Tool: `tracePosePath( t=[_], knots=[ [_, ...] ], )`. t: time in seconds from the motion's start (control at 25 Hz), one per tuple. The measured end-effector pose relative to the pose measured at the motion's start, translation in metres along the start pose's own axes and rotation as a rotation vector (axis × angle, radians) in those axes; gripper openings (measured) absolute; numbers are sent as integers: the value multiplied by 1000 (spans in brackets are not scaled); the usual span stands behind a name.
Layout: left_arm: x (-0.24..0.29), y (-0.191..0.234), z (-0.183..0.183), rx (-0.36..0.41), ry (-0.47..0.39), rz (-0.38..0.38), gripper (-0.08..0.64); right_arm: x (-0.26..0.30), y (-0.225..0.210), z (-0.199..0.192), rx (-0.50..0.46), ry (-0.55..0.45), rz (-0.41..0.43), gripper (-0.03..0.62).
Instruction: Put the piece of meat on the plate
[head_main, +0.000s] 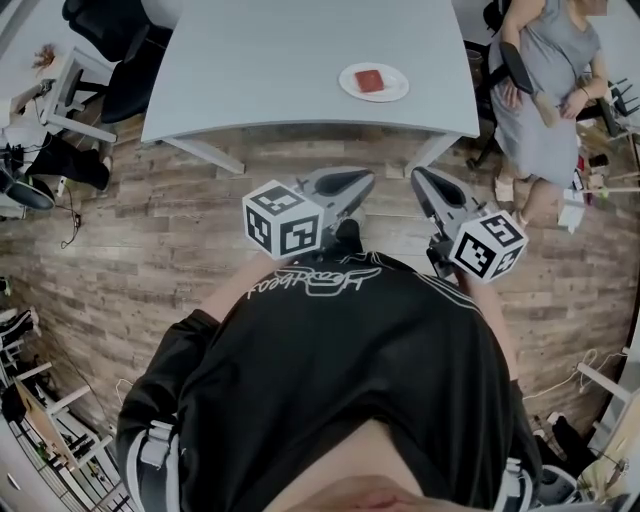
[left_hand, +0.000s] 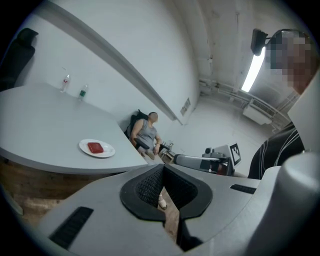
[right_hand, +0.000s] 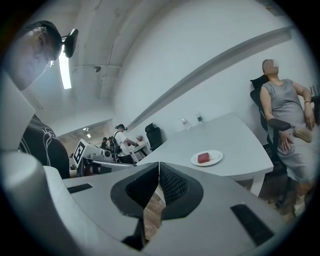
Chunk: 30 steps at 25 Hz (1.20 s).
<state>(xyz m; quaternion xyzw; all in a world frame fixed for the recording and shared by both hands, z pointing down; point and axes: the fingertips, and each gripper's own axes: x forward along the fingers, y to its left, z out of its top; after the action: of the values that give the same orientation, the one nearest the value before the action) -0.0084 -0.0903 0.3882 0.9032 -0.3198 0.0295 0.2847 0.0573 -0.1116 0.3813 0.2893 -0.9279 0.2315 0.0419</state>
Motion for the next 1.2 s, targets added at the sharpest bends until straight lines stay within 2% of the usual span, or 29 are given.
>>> tracePosePath(
  t=[0.36,0.6,1.2],
  knots=[
    [-16,-48,-20,39,-13,-10,8,-41,37,-20,-37,-16,8,11],
    [-18,-72,-26,67,-27,-11,8,-66,40,-26,-35,-30,-16,9],
    [-25,-87,-36,75,-23,-9,8,-81,52,-40,-43,-21,-41,9]
  ],
)
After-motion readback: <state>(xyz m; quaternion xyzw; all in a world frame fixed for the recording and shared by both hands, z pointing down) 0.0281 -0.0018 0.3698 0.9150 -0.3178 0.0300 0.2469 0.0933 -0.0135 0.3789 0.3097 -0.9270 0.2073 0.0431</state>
